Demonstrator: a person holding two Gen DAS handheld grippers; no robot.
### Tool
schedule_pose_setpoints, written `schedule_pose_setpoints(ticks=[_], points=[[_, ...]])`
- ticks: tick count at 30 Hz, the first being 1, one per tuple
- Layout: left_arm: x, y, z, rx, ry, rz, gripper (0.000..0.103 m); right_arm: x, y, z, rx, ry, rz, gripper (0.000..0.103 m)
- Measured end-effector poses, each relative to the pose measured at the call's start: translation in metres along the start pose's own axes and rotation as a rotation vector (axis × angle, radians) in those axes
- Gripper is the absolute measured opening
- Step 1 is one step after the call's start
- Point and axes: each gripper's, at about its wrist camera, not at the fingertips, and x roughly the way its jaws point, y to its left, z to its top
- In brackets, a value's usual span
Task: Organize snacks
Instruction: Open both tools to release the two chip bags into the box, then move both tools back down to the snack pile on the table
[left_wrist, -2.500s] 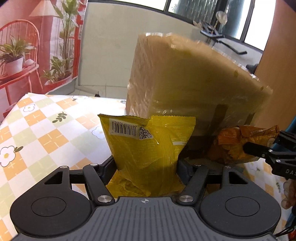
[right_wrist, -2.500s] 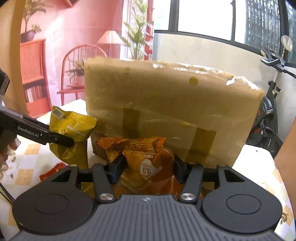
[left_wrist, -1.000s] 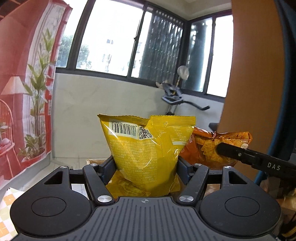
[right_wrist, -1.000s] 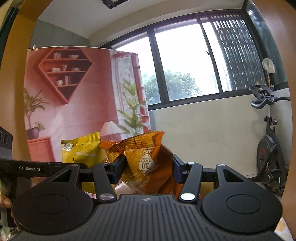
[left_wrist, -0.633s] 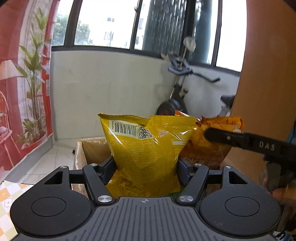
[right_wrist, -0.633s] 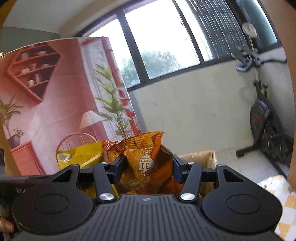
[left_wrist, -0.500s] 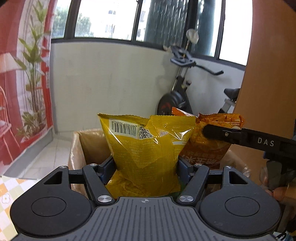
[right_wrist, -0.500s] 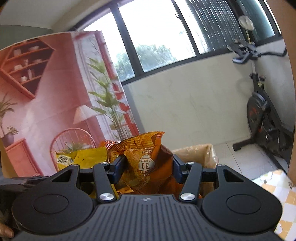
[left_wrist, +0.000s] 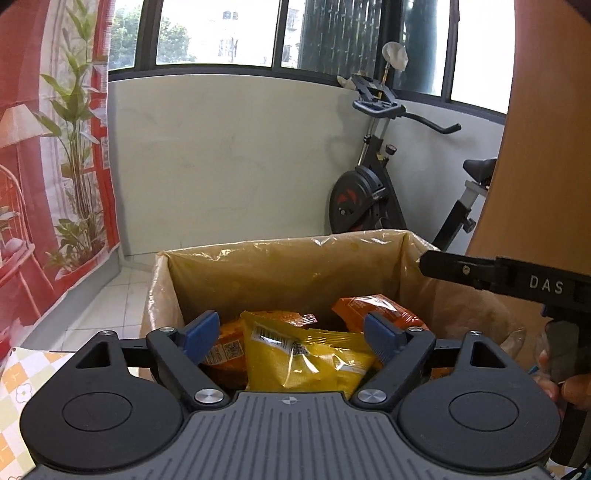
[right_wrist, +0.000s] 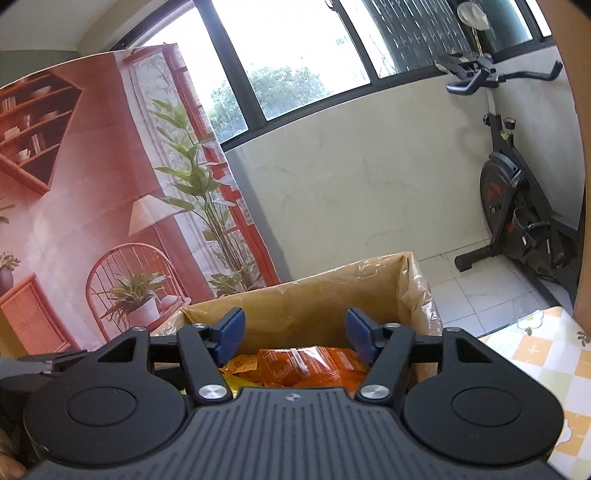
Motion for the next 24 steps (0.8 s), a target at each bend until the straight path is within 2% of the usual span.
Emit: schedule_pose_setpoints(ticks=[12,19,24], points=[[-0.069,0.015,-0.005,-0.017,-0.077,0.030,0.087,-0.050,0.029,-0.011,-0.090,-0.032,-0.026,0.065],[-0.109,0.031,-0.025,-0.026,-0.097,0.066,0.087,-0.082,0.050,-0.035,-0.165,-0.059,-0.052,0.065],[-0.123,0.039,-0.041,-0.029,-0.092,0.096,0.087,-0.098,0.058,-0.058,-0.200,-0.064,-0.064,0.065]])
